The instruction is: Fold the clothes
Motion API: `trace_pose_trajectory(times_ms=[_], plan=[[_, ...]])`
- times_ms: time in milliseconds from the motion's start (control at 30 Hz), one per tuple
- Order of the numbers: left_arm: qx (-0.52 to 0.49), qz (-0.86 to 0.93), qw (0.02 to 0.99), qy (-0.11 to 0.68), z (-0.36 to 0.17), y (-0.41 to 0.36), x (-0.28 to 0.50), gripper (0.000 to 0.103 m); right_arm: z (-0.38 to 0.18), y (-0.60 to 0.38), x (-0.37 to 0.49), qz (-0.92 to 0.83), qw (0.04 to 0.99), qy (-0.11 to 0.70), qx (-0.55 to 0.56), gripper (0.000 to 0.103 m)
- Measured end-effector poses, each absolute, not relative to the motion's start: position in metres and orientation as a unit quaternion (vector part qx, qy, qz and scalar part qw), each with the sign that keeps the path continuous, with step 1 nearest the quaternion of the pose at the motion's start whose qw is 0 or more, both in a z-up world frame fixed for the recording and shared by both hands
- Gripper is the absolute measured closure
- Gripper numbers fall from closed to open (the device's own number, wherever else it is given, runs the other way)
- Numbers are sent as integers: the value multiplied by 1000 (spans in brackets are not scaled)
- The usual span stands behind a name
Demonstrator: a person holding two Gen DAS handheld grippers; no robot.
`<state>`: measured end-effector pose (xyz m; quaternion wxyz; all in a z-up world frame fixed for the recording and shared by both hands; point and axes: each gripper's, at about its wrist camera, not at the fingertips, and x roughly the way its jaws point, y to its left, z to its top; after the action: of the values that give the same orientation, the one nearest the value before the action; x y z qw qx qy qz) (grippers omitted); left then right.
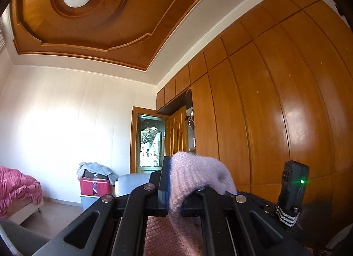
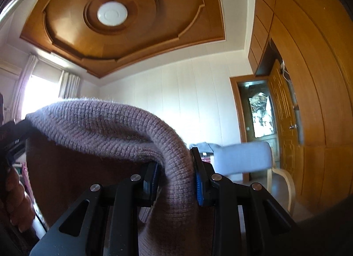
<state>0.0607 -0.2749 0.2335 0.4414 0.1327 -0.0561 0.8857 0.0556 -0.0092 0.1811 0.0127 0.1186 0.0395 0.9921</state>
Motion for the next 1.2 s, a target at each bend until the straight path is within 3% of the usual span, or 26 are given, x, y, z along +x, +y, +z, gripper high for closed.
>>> trace_pose_trajectory(times_ms=[467,767,900,1033,1200], plan=[[162,866,464,-89,272,-302,97,98,241,-49,122,972,-24,19,234,74],[151,872,453,-111,290,-306,96,96,278,-85,170,947,-37,-41,316,74],[99,885,441,-115,284,-295,75,96,273,-80,148,960,-42,-34,274,74],[-38,907,411,-85,234,-254,7,96,238,-64,88,987,-42,-3,155,74],[-193,920,335,-60,140,-216,-89,96,149,-35,-3,998,-10,38,-50,74]])
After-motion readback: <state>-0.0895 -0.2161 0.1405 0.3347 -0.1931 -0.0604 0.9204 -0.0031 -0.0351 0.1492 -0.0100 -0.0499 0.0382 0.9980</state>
